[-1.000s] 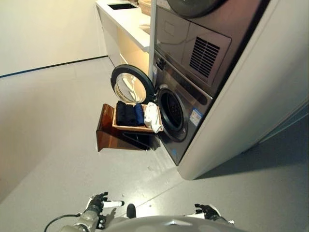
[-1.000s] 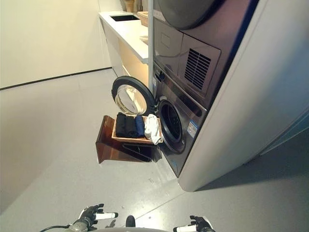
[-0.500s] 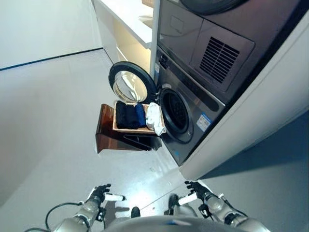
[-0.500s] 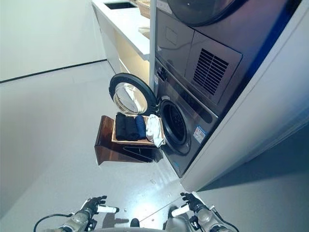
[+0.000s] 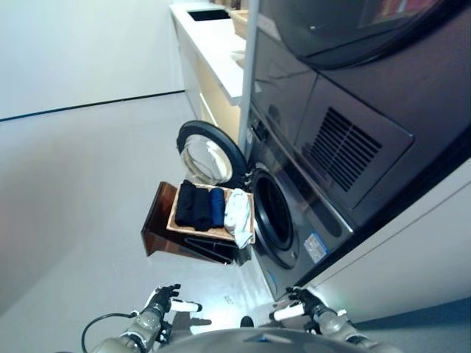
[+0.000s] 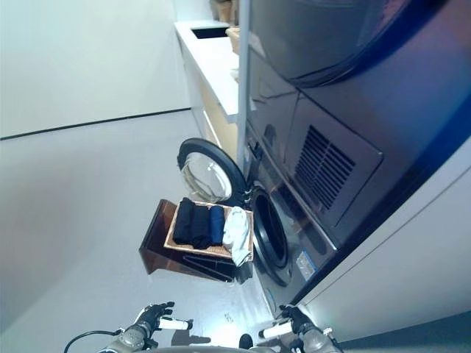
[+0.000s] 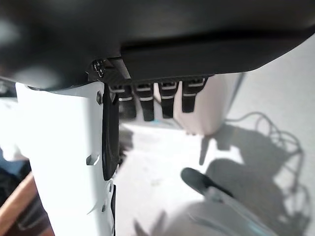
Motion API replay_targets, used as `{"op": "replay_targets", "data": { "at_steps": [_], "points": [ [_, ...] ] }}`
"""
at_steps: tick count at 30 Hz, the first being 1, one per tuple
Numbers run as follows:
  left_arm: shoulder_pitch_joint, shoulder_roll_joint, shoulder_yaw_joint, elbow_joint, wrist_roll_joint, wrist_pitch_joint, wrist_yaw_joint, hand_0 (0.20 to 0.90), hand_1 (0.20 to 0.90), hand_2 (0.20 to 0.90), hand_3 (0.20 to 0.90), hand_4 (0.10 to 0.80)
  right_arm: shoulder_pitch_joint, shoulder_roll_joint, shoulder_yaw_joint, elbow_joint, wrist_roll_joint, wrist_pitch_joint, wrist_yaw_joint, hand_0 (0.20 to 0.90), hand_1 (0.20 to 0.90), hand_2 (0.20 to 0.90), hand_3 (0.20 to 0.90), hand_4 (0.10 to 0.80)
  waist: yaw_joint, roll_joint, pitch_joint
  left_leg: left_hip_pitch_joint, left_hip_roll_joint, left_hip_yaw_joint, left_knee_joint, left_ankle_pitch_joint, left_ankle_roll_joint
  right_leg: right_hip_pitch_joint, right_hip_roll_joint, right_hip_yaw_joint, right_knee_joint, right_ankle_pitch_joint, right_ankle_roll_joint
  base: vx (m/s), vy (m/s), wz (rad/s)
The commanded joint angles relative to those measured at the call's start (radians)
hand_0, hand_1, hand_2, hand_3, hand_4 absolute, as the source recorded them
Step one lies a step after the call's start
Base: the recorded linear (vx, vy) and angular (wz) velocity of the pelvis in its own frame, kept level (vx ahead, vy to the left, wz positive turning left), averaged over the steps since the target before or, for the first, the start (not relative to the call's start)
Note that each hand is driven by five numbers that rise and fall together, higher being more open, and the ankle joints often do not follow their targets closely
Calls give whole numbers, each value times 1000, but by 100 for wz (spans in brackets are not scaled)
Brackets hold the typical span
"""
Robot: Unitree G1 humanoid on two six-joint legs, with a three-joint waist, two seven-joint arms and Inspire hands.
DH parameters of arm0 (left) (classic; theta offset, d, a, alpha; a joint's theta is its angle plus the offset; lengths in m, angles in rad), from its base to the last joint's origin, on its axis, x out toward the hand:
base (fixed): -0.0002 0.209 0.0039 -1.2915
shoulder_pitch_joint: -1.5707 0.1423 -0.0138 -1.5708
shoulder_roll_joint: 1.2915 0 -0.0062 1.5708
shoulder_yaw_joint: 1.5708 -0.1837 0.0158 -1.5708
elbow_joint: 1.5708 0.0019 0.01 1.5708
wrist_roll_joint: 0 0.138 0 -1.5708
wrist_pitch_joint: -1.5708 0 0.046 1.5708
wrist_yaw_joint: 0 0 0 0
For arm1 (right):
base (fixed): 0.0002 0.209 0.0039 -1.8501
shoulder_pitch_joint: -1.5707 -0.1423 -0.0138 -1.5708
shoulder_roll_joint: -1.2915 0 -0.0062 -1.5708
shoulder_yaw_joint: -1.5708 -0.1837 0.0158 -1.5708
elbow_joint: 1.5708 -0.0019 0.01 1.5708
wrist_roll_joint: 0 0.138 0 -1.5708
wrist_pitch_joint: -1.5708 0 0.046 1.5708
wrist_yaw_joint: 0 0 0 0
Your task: Pick up the clothes and place them into the washing machine
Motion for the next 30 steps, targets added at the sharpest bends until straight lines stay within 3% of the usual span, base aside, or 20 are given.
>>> {"op": "replay_targets", "data": {
  "at_steps": [1,3,4,7,9,14,16,18,19,20,21,22,23,25,26,27,28,30],
  "points": [
    [-47,36,-4,-39,1,-38,39,900,900,900,900,800,-51,-77,-6,-2,11,-8,-53,900,900,900,900,800,29,-47,30,-55,8,95,-191,16,136,-14,-21,37,-13,-35,58,274,96,-35],
    [-42,33,-5,-23,1,-37,45,900,900,900,900,800,-55,-76,3,6,15,-12,-56,900,900,900,900,800,51,-40,38,-58,60,83,-399,18,132,14,-17,62,-13,-63,77,197,112,-20],
    [-42,33,-5,-23,1,-37,45,900,900,900,900,800,-55,-76,3,6,15,-12,-56,900,900,900,900,800,50,-43,37,-55,57,84,-408,25,132,13,-21,61,-13,-62,77,202,136,-29],
    [-38,34,-12,-5,-7,-36,53,900,900,900,900,800,-54,-77,6,4,36,-20,-57,900,900,900,900,800,77,0,27,-42,114,4,-864,140,82,57,-9,108,-13,-131,108,310,215,-41],
    [-37,35,-20,1,-6,-35,51,900,900,900,900,800,-52,-75,-7,7,60,-20,-53,900,900,900,900,800,76,11,20,-39,114,16,-914,157,59,78,-17,120,-13,-155,119,288,247,-27],
    [-35,43,-26,3,1,-37,40,900,900,900,900,800,-57,-67,-40,31,95,-19,-50,900,900,900,900,800,79,19,-16,18,80,14,-902,149,76,112,-69,154,-13,-167,148,226,227,-64],
    [-41,51,-30,5,7,-32,35,900,900,900,900,800,-64,-65,-62,39,108,-14,-49,900,900,900,900,800,80,10,-24,31,46,41,-866,110,101,121,-124,166,17,-157,179,254,341,-53],
    [-46,64,-28,3,11,-30,32,900,900,900,900,800,-71,-59,-70,39,117,-13,-43,900,900,900,900,800,85,10,-27,42,19,67,-841,72,127,83,-152,173,126,-150,193,222,357,-33],
    [-52,78,-25,-2,15,-25,32,900,900,900,900,800,-89,-59,-72,28,128,-12,-38,900,900,900,900,800,87,19,-15,62,-4,79,-815,33,158,13,-158,182,281,-99,195,238,389,-43],
    [-56,85,-25,-5,14,-24,37,900,900,900,900,800,-97,-57,-74,17,138,-13,-35,900,900,900,900,800,85,24,-2,73,-8,84,-806,23,171,-29,-155,177,357,-59,197,168,275,-40],
    [-56,86,-25,-5,14,-24,37,900,900,900,900,800,-97,-57,-74,17,138,-13,-35,900,900,900,900,800,85,24,-2,72,-8,85,-805,22,171,-31,-155,178,360,-61,197,77,168,-48],
    [-63,93,-27,-12,12,-24,39,900,900,900,900,800,-107,-56,-71,6,144,-16,-37,900,900,900,900,800,81,35,14,87,-5,85,-803,17,178,-80,-137,160,432,-44,198,97,238,-30],
    [-74,104,-34,-17,11,-23,39,900,900,900,900,800,-127,-53,-70,-18,156,-18,-42,900,900,900,900,800,74,54,34,111,-5,92,-801,4,187,-142,-140,58,484,-47,194,179,288,-21],
    [-71,108,-30,-5,13,-20,40,900,900,900,900,800,-135,-53,-84,-27,160,-16,-49,900,900,900,900,800,76,56,26,145,-10,108,-817,-17,174,-129,-205,-113,336,-78,185,246,130,0],
    [-67,107,-23,1,10,-21,42,900,900,900,900,800,-141,-52,-85,-34,159,-14,-51,900,900,900,900,800,81,50,19,157,-14,117,-827,-25,165,-123,-232,-169,239,-67,191,234,-27,-8],
    [-66,109,-17,1,8,-24,42,900,900,900,900,800,-149,-51,-87,-41,160,-15,-56,900,900,900,900,800,82,43,22,168,-18,121,-835,-29,156,-108,-246,-196,154,-40,199,208,-34,-17],
    [-65,109,-18,3,1,-30,39,900,900,900,900,800,-152,-52,-85,-45,169,-15,-53,900,900,900,900,800,66,40,28,176,-25,100,-847,-30,160,-106,-236,-93,137,-24,208,206,13,-12],
    [-46,106,-8,0,-3,-39,49,900,900,900,900,800,-155,-47,-97,-44,190,-15,-62,900,900,900,900,800,80,28,13,193,-36,111,-884,-20,159,-92,-229,-73,119,-13,217,169,30,28]
  ]
}}
